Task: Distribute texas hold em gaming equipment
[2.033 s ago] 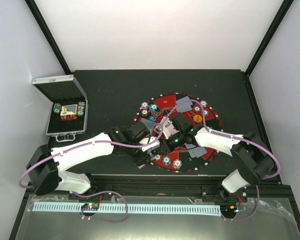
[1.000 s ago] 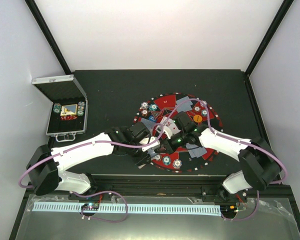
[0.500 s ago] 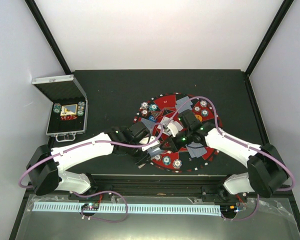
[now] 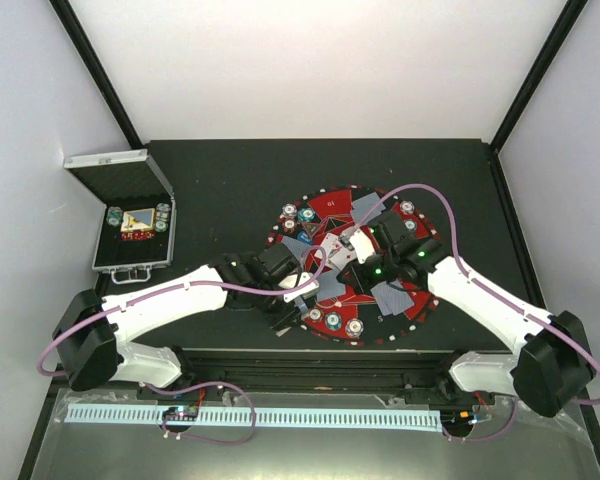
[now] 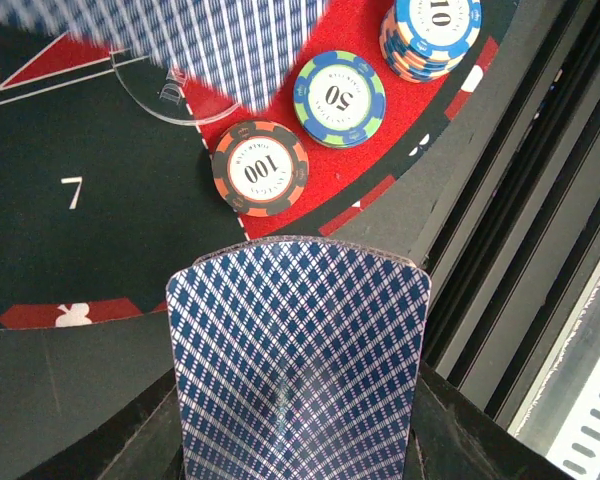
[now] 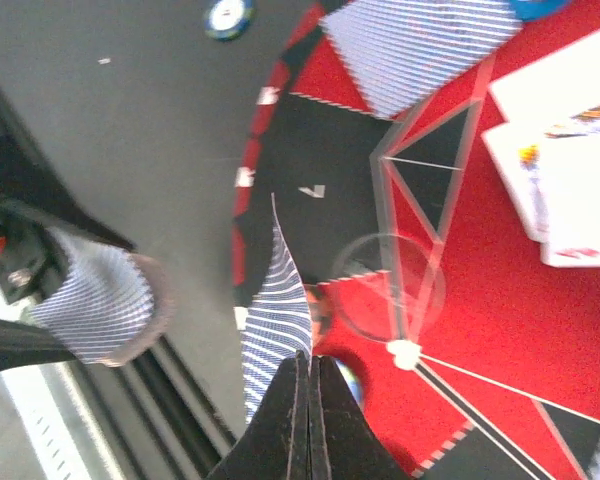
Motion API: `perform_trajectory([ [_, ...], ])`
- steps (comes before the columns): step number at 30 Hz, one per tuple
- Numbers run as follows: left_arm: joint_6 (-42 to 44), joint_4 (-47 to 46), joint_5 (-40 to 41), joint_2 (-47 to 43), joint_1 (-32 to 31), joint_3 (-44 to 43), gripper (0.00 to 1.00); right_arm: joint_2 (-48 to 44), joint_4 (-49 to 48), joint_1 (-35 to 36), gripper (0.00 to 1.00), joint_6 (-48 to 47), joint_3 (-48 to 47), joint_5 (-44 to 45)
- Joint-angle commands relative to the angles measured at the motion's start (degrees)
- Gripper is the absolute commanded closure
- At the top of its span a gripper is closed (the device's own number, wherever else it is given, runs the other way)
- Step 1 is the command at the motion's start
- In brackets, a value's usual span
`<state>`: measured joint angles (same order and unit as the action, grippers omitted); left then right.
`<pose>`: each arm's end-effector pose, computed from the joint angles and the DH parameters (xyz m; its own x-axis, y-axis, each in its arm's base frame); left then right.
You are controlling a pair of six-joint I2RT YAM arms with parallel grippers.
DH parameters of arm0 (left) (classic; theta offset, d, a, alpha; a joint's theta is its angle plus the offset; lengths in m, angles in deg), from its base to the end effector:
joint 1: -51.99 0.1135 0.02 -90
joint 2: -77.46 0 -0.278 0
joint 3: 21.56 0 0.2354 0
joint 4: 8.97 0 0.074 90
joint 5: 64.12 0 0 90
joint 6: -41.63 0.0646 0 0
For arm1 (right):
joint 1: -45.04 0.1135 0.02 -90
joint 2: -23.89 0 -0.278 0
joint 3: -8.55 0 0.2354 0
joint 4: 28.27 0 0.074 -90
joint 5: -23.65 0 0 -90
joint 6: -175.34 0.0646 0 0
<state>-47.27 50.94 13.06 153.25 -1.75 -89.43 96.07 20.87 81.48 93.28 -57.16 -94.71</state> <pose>0.1284 -0.1993 0.2237 -0.5316 0.7564 -0.3812 0.8461 0.4948 -0.1982 0.1770 0.1689 0.2437 -0.7595 -0.4097 -0.5053 -0.6397 0.6110 0.4662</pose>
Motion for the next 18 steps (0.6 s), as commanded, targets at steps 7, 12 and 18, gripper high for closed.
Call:
perform_trajectory([
  [7,0.4,-0.3,0.3,0.0,-0.3,-1.1,0.5,-2.0,4.8,-6.9,0.99,2.3,-0.9,12.5],
  [12,0.3,-0.5,0.4,-0.7,-0.3,-0.9,0.5,1.9,1.1,-10.8,0.99,3.1,0.3,6.8],
  [18,0.4,-0.6,0.5,-1.0,-0.3,-0.9,0.5,6.9,-2.4,-13.6,0.99,2.8,0.6,2.5],
])
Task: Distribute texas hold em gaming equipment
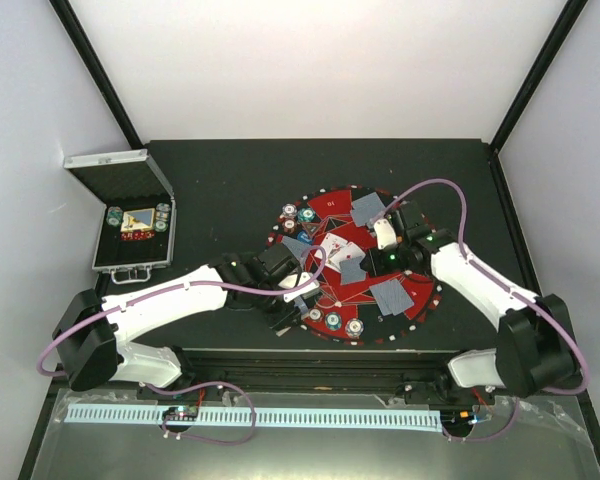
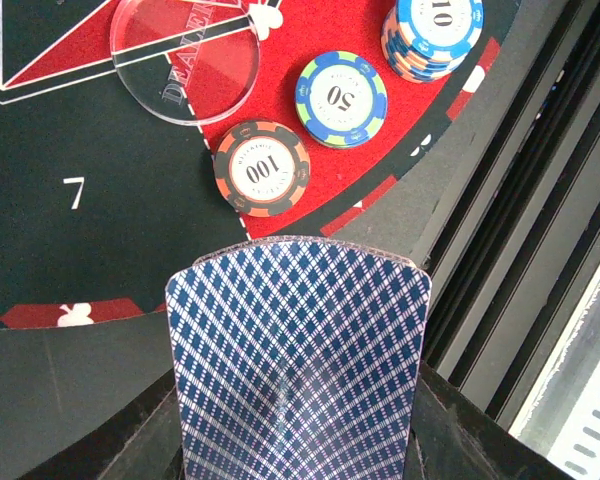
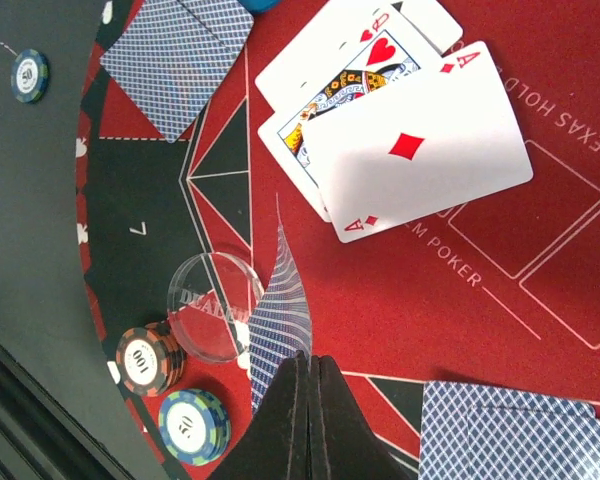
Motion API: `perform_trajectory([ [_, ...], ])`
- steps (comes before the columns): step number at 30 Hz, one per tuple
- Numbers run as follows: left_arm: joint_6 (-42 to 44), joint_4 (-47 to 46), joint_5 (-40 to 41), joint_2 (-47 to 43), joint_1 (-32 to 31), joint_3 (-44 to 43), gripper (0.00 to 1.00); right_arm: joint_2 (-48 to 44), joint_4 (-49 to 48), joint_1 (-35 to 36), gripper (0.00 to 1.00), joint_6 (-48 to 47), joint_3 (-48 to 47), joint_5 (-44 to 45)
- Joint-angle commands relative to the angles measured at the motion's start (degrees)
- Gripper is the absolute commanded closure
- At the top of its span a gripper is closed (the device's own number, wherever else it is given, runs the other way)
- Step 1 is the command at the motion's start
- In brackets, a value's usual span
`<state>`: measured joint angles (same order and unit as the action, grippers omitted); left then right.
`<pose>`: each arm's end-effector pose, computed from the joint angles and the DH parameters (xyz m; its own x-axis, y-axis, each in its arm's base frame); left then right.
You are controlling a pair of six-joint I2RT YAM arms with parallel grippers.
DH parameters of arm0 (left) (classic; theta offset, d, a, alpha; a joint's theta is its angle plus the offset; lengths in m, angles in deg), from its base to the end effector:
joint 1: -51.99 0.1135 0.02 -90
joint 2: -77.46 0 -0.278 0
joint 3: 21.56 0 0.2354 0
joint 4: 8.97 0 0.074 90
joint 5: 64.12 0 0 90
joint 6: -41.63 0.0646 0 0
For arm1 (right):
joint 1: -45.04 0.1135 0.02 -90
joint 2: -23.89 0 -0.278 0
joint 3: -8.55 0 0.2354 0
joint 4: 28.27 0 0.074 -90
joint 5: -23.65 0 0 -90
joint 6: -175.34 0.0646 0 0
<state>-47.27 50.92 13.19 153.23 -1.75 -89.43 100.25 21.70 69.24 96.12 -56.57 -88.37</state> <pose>0.1285 -0.1992 0.2238 -0.5314 0.7562 -0.3818 0.8461 0.4956 -0.1961 0.2179 0.1245 0.2204 -0.8872 -0.2086 -0.4116 -0.3856 0.8251 0.4129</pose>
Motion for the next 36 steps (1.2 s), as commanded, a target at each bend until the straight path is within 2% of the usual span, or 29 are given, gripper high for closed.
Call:
perform_trajectory([
  [1,0.3,-0.6,0.3,-1.0,-0.3,-0.8,0.5,4.2,-3.3,-1.5,0.99,-0.4,-0.3,-4.7],
  [5,0.4,-0.6,0.3,-1.0,-0.3,-0.9,0.5,8.0,-5.3,-1.6,0.99,-0.8,-1.0,-7.3],
  [15,0.3,-0.5,0.6,-1.1,-0.3,-0.9,0.5,15.0,-5.0,-1.6,0.99,-2.9,-6.1,-5.6],
  [36,0.3,-0.4,0.6,-0.7,-0.3,-1.0,0.5,25.6,-0.8,-2.4,0.99,-8.0,-12.2,5.5],
])
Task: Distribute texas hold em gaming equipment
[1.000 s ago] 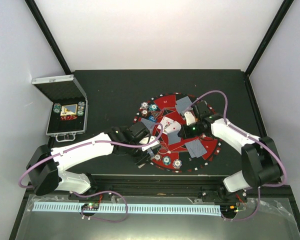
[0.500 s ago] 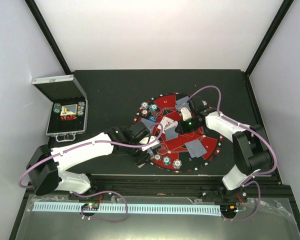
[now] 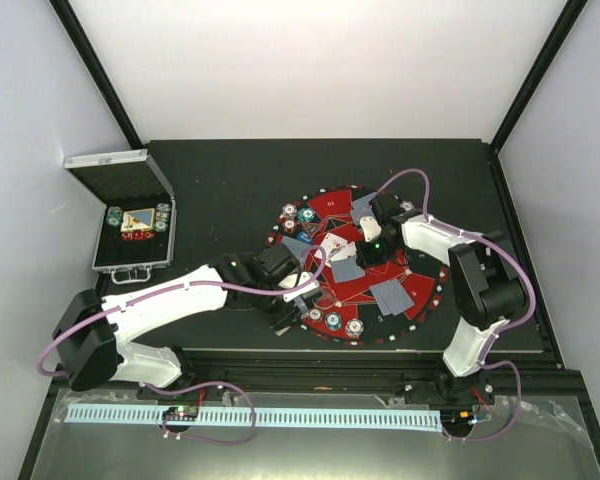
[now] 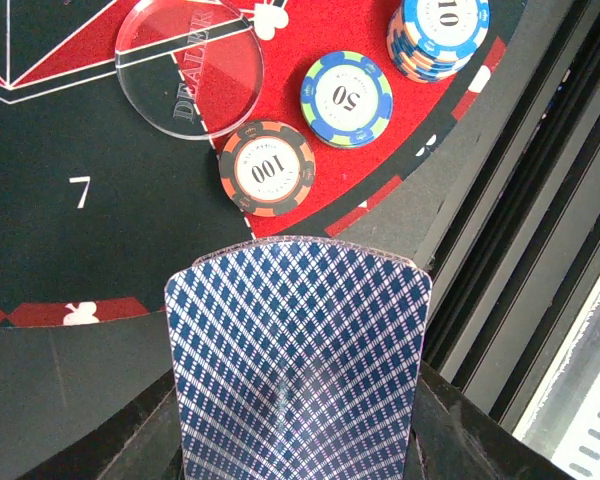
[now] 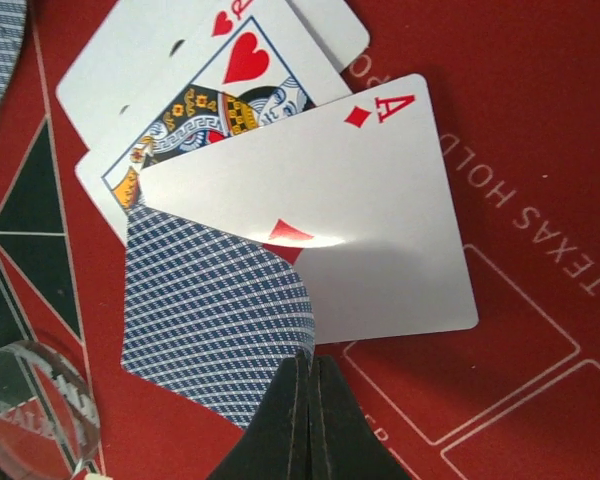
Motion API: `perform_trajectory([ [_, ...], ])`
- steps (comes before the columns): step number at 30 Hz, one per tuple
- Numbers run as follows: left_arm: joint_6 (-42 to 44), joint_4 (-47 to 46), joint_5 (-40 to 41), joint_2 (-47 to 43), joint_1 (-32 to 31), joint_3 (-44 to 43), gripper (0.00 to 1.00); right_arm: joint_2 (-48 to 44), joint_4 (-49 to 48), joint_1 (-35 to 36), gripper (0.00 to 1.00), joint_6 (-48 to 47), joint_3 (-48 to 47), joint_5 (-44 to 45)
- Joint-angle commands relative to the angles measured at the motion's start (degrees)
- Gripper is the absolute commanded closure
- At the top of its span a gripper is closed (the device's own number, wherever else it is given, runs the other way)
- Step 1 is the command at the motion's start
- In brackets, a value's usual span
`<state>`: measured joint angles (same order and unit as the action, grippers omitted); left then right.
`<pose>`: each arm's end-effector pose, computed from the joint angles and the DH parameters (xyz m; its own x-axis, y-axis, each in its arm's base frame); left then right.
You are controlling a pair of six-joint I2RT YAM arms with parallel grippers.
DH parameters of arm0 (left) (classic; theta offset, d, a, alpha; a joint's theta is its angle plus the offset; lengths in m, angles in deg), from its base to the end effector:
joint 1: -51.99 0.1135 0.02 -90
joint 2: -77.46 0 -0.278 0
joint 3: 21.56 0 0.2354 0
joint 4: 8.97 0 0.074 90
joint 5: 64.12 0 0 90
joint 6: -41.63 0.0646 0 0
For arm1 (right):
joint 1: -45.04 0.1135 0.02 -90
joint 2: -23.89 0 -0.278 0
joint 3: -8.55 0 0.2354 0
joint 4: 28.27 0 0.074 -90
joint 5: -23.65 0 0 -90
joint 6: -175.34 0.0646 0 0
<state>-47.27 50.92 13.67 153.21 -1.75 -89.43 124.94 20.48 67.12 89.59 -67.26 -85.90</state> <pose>0.1289 -0.1989 0.2237 -0.5314 0.7561 -0.3820 0.8458 0.4991 -0.1885 0.2916 0.1416 0.1563 -0.9209 -0.2982 -0.2512 -0.3725 0.8630 0.3412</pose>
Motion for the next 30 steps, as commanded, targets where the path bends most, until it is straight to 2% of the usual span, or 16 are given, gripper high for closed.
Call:
perform_trajectory([
  [1,0.4,-0.5,0.1,-0.7,-0.3,-1.0,0.5,1.2,0.4,-0.3,0.99,-1.6,-1.7,3.1],
  [8,0.4,-0.3,0.1,-0.6,-0.3,-1.1,0.5,3.2,0.7,-0.3,0.97,-2.0,-3.6,4.9],
  [16,0.4,-0.3,0.2,-0.4,-0.3,-1.1,0.5,1.9,2.4,-0.3,0.78,-1.2,-4.6,7.7],
  [19,0.3,-0.3,0.2,-0.4,-0.3,-1.1,0.5,0.6,3.5,-0.3,0.68,-0.9,-4.8,9.6],
  [23,0.4,-0.3,0.1,-0.4,-0.3,-1.1,0.5,-2.3,5.0,-0.3,0.6,-0.4,-4.7,10.7],
  [26,0.4,-0.3,0.0,-0.4,-0.3,-1.0,0.5,-6.0,5.8,-0.3,0.51,0.1,-4.4,9.1],
  [27,0.4,-0.3,0.0,-0.4,-0.3,-1.0,0.5,-8.0,6.1,-0.3,0.44,0.3,-4.2,7.1],
  [30,0.5,-0.5,-0.2,-0.6,-0.3,-1.0,0.5,-13.0,6.1,-0.3,0.33,1.8,-3.0,1.1],
])
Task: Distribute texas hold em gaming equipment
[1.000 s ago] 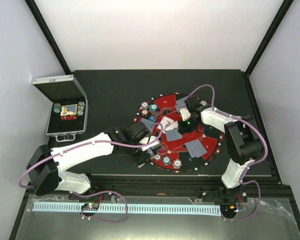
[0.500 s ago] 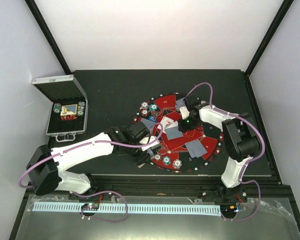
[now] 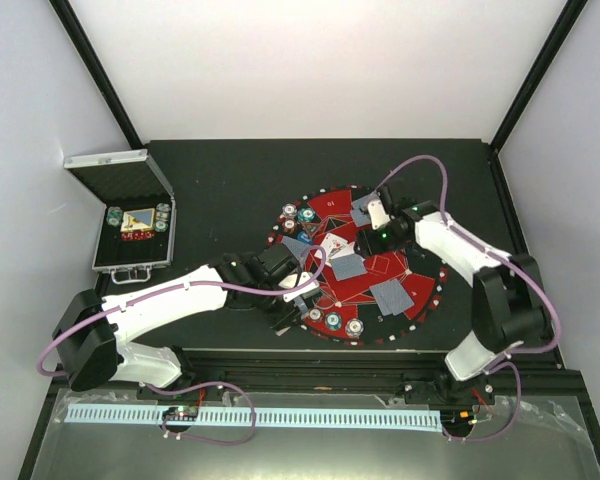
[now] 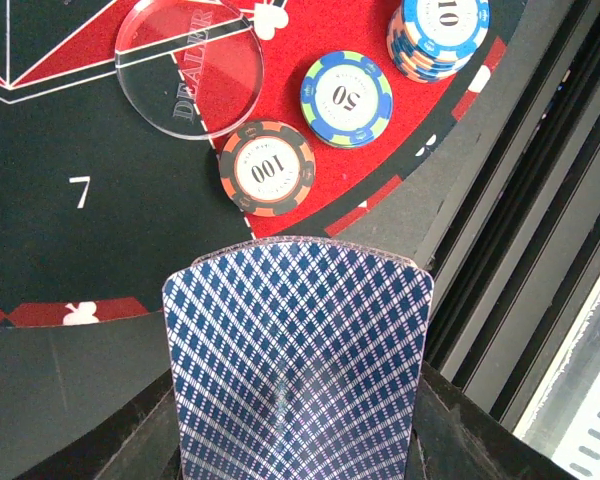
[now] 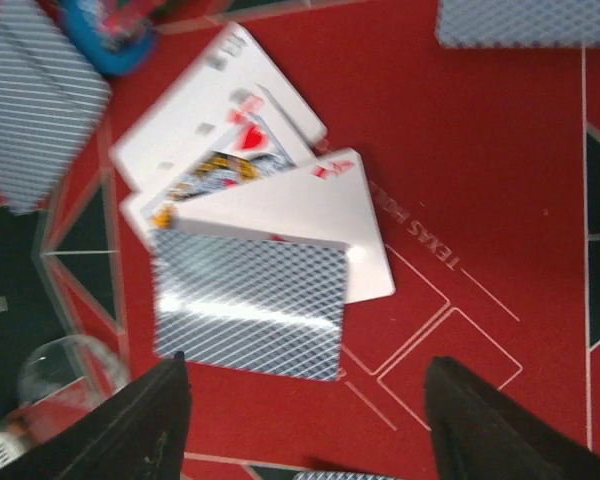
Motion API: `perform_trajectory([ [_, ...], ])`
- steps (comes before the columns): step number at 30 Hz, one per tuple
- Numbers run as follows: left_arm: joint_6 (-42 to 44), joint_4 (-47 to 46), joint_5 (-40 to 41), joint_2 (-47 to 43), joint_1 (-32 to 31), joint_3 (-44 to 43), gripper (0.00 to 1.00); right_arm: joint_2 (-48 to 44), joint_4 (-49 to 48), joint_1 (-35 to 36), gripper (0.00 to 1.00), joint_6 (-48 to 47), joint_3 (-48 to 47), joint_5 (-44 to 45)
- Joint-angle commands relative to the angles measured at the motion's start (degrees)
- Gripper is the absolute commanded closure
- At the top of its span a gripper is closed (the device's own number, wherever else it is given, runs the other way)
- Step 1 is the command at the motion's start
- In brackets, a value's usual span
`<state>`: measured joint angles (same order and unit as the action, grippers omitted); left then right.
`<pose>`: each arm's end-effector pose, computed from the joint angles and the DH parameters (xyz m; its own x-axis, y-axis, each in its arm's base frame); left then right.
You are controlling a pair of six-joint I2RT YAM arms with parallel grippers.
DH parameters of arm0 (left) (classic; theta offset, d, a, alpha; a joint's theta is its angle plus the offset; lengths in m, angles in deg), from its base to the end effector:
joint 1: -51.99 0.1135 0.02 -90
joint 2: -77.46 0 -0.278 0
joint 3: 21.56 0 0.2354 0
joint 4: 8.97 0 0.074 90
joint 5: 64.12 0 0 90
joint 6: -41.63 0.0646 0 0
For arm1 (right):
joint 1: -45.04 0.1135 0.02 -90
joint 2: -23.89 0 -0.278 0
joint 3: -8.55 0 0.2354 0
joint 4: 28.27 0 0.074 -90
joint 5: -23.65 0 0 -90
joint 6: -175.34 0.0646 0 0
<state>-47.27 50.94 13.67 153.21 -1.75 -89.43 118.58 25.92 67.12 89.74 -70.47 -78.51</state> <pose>0.1289 -0.1988 0.2237 -0.5314 0.7562 -0.3817 0.8457 0.4992 -0.1885 0.2883 0.1316 0.1982 -0.9008 -0.2845 -0.3281 -0.3666 0.9031 0.2236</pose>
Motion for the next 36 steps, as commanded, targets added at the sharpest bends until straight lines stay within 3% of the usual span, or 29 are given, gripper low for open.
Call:
perform_trajectory([
  [1,0.5,-0.6,-0.4,-0.7,-0.3,-0.9,0.5,-8.3,0.2,-0.3,0.31,2.6,1.1,-8.9],
  [6,0.5,-0.5,-0.7,-0.3,-0.4,-1.0,0.5,-17.1,-9.0,0.0,0.27,9.1,10.5,-25.3],
  [11,0.5,-0.5,-0.7,-0.3,-0.5,-1.0,0.5,-20.9,-20.4,1.9,0.25,15.7,21.1,-34.2],
  [20,0.4,-0.3,-0.4,-0.8,-0.7,-0.9,0.5,-16.4,-29.3,10.6,0.26,20.4,23.6,-37.3],
  [36,0.3,-0.2,-0.3,-0.9,-0.7,-1.0,0.5,-4.5,-28.6,18.1,0.32,14.5,16.4,-40.4],
])
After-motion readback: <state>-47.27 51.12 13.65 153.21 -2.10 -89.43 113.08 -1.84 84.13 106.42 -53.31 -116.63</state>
